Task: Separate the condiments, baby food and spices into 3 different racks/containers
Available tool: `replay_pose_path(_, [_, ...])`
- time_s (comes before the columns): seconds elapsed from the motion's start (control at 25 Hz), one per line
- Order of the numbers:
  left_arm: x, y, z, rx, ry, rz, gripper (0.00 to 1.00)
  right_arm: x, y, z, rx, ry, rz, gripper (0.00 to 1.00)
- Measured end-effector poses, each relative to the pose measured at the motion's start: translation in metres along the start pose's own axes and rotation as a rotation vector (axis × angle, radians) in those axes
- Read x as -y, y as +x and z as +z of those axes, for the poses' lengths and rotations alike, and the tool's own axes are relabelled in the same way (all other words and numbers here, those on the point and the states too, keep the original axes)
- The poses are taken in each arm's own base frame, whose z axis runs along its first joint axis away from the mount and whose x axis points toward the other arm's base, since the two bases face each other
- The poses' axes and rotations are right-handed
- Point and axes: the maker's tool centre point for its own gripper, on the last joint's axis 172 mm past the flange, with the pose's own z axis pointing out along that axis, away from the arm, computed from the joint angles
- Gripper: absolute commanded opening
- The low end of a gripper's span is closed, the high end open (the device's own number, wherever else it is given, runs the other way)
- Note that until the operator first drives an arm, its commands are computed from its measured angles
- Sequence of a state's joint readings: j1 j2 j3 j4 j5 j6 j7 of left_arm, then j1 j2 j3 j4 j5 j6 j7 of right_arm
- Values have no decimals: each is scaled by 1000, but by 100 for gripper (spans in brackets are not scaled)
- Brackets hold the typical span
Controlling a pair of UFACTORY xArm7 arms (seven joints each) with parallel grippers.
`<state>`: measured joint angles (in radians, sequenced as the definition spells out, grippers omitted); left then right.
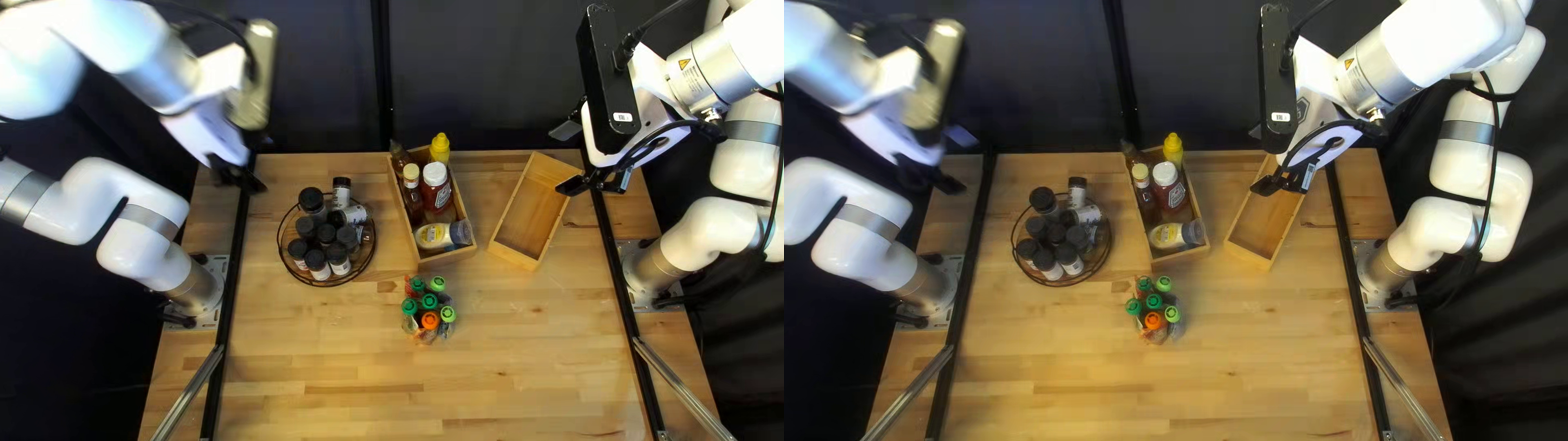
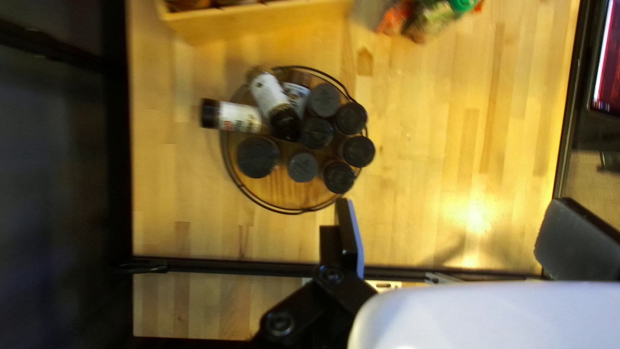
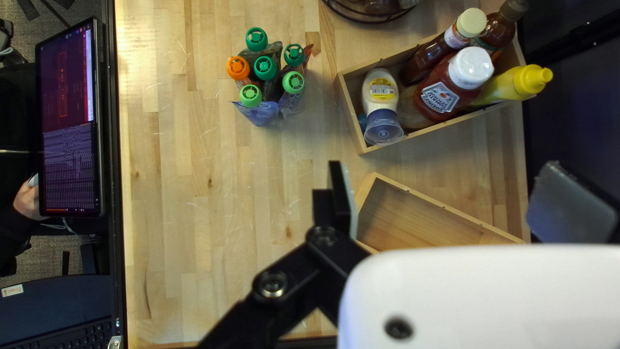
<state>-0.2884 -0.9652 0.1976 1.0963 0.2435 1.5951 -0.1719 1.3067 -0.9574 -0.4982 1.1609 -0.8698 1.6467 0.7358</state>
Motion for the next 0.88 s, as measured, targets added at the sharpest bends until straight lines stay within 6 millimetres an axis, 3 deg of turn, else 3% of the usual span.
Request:
replay_pose_path(0.2, [1, 8, -24, -82, 15, 13, 100, 0, 0, 0, 0, 0, 0, 100])
replay_pose_path(0.88, [0, 8, -25, -87, 15, 15, 100, 0, 0, 0, -1, -1, -1, 100])
